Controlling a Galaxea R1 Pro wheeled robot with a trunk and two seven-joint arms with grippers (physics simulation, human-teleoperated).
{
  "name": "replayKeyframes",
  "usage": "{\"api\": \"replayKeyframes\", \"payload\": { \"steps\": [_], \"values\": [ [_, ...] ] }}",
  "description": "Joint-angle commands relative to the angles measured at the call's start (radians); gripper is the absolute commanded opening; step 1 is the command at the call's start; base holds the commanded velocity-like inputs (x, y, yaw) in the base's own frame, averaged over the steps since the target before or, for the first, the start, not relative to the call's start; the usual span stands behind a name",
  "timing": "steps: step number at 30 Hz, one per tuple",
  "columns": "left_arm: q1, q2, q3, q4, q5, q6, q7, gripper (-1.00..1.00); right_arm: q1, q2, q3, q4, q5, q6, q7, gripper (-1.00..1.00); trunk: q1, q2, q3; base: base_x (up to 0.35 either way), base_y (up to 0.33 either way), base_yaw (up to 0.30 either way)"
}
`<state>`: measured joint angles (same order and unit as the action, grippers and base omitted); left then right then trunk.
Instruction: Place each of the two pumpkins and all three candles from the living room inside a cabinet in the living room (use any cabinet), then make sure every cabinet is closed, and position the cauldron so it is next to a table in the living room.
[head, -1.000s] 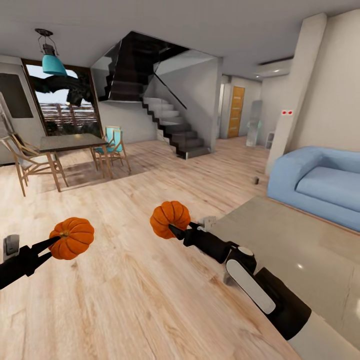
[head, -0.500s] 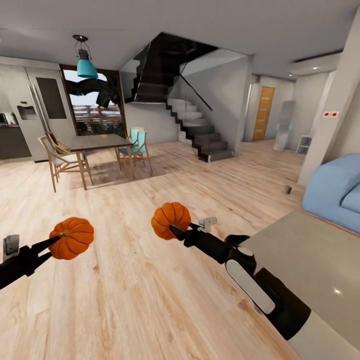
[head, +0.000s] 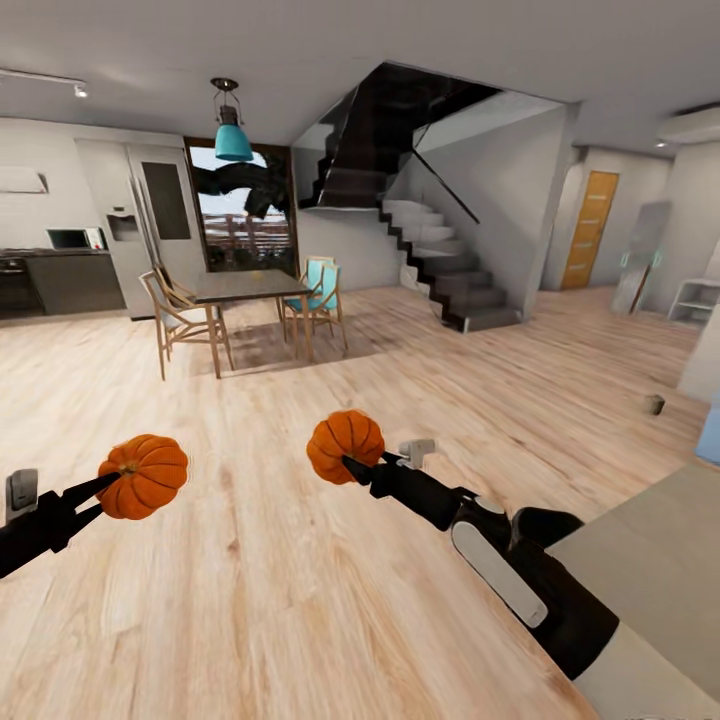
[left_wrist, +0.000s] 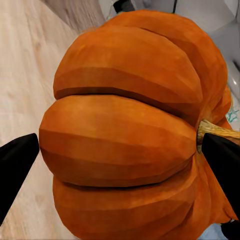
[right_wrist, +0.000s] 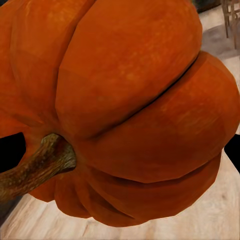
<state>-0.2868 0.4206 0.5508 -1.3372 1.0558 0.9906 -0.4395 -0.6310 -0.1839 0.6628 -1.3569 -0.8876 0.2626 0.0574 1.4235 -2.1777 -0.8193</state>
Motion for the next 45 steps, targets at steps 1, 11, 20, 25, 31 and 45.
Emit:
{"api": "replayKeyframes", "payload": {
  "steps": [1,11,20,25,31,45],
  "values": [
    [-0.002,0.0,0.001,0.001,0.01,0.008,-0.005,-1.0,-0.001,-0.001,0.0,0.004,-0.011,0.003,0.001,-1.0,0.0,-0.001,0.0,0.306,0.145,0.257],
    [-0.002,-0.003,-0.006,0.001,0.011,0.008,-0.005,-1.0,-0.001,0.028,0.001,0.076,-0.011,0.003,-0.049,-1.0,0.0,-0.001,0.004,0.315,0.127,0.257],
    [-0.002,-0.002,-0.026,0.002,0.011,0.008,-0.005,-1.0,-0.001,0.05,0.0,0.111,-0.011,0.011,-0.129,-1.0,0.0,-0.001,0.008,0.331,0.065,0.258],
    [-0.002,0.002,-0.029,0.004,0.016,0.008,-0.005,-1.0,-0.002,0.061,0.001,0.126,-0.011,0.011,-0.151,-1.0,0.0,-0.001,0.008,0.335,0.004,0.265],
    [-0.002,0.003,-0.029,0.003,0.016,0.008,-0.005,-1.0,-0.001,0.07,0.001,0.137,-0.01,0.008,-0.155,-1.0,0.0,-0.001,0.009,0.336,0.0,0.267],
    [-0.002,0.003,-0.029,0.002,0.016,0.008,-0.006,-1.0,-0.002,0.072,0.0,0.159,0.058,0.001,-0.146,-1.0,0.0,-0.001,0.009,0.337,0.0,0.068]
  ]
}}
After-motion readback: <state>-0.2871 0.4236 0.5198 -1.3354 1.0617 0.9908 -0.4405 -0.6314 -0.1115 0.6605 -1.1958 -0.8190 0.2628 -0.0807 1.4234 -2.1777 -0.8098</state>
